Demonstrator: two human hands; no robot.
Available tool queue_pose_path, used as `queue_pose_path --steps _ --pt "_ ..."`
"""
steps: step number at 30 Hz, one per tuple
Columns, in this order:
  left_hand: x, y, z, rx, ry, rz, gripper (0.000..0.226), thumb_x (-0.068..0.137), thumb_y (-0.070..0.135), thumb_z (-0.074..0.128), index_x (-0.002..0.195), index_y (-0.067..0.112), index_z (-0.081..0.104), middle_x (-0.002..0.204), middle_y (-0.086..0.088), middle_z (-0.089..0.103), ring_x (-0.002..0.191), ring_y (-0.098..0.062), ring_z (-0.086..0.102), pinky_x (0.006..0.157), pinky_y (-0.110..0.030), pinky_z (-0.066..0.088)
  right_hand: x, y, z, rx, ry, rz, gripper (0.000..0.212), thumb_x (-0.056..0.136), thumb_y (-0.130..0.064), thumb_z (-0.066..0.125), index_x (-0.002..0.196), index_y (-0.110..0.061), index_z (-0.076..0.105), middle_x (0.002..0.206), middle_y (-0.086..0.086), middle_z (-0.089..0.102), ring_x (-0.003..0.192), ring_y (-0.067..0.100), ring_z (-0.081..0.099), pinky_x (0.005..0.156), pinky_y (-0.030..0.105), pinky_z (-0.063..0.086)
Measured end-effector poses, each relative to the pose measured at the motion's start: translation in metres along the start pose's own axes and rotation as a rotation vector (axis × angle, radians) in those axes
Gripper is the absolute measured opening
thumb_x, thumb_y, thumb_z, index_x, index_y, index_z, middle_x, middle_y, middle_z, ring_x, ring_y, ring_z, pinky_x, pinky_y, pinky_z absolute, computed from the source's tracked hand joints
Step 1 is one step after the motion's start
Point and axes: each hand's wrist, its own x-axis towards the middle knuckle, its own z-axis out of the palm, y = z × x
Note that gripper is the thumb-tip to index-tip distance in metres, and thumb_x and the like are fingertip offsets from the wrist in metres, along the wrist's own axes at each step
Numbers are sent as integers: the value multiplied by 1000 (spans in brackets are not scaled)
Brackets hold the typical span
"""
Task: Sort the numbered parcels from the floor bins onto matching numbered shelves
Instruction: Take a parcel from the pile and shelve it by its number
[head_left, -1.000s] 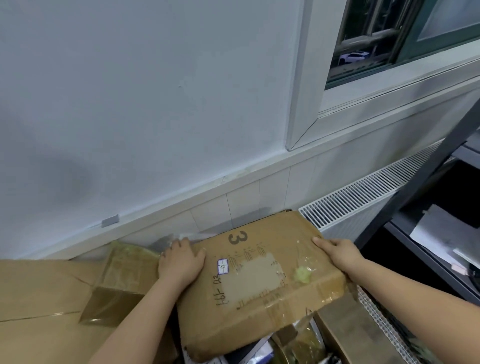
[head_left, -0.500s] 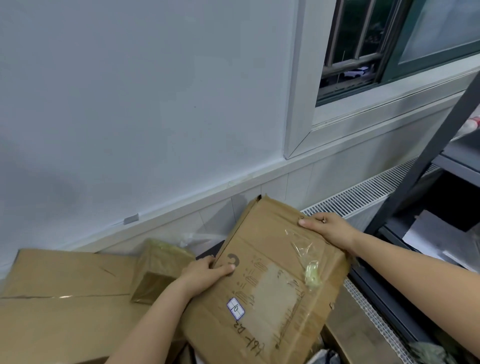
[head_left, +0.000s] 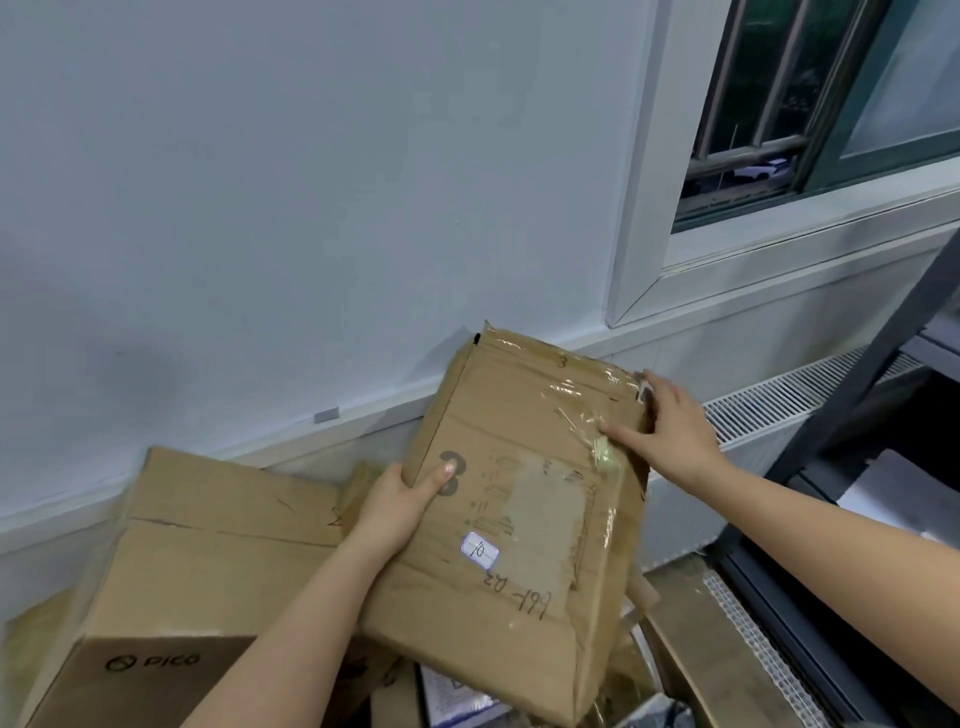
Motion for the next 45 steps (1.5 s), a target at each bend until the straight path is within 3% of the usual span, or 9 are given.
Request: queue_pose_path --steps 4,7,11,14,19,25,31,37,45 --pt "-16 12 -27 -111 123 10 68 68 71 67 112 19 63 105 4 70 102 -20 65 93 -37 50 -21 -34 -3 378 -87 132 112 72 -67 66 155 -18 9 160 8 19 144 29 26 116 49 27" --pt "-32 22 -39 -222 217 11 74 73 67 69 122 13 55 115 1 65 107 -21 61 95 -37 47 -39 -54 -3 491 -201 147 100 78 -68 59 155 -25 11 153 4 34 134 30 42 110 51 36" --pt "-43 23 -49 -319 321 27 102 49 89 63 122 19 57 115 4 67 106 -19 63 97 -43 49 -60 -76 2 549 -365 43 99 71 -66 67 151 -31 20 136 -1 53 117 22 57 102 42 47" --pt "-61 30 -55 -357 390 10 97 57 81 62 126 13 52 119 -1 64 109 -23 61 98 -45 48 -69 -91 1 579 -347 -45 86 80 -53 69 148 -25 24 133 -3 54 112 17 57 91 29 45" --pt "-84 33 -57 -402 477 28 112 51 90 58 133 14 47 129 -2 59 117 -23 57 101 -46 46 -67 -109 -13 562 -272 -206 79 89 -45 64 150 -25 20 123 -7 51 105 13 51 89 25 39" --pt "-116 49 -51 -435 629 20 76 83 59 63 136 8 41 131 -4 54 121 -23 52 95 -32 42 -60 -117 -27 546 -305 -364 78 90 -42 63 151 -24 18 120 -12 49 106 10 50 89 24 38" --pt "-159 73 -36 -410 840 28 80 85 60 59 144 11 35 140 -5 50 130 -24 46 102 -32 37 -53 -119 -49 568 -339 -506 81 89 -47 63 151 -25 16 122 -13 48 108 9 50 94 27 41" --pt "-211 88 -21 -396 1006 23 46 87 53 61 112 18 46 114 2 58 108 -18 54 86 -29 38 -62 -124 -64 609 -433 -631 79 90 -46 62 151 -25 16 121 -13 48 108 10 50 96 30 43" --pt "-279 78 -19 -363 1234 -29 49 86 55 61 106 13 46 102 3 59 102 -21 57 86 -34 45 -100 -143 -65 617 -560 -763 81 89 -49 61 151 -24 15 131 -6 49 115 13 52 101 37 44"
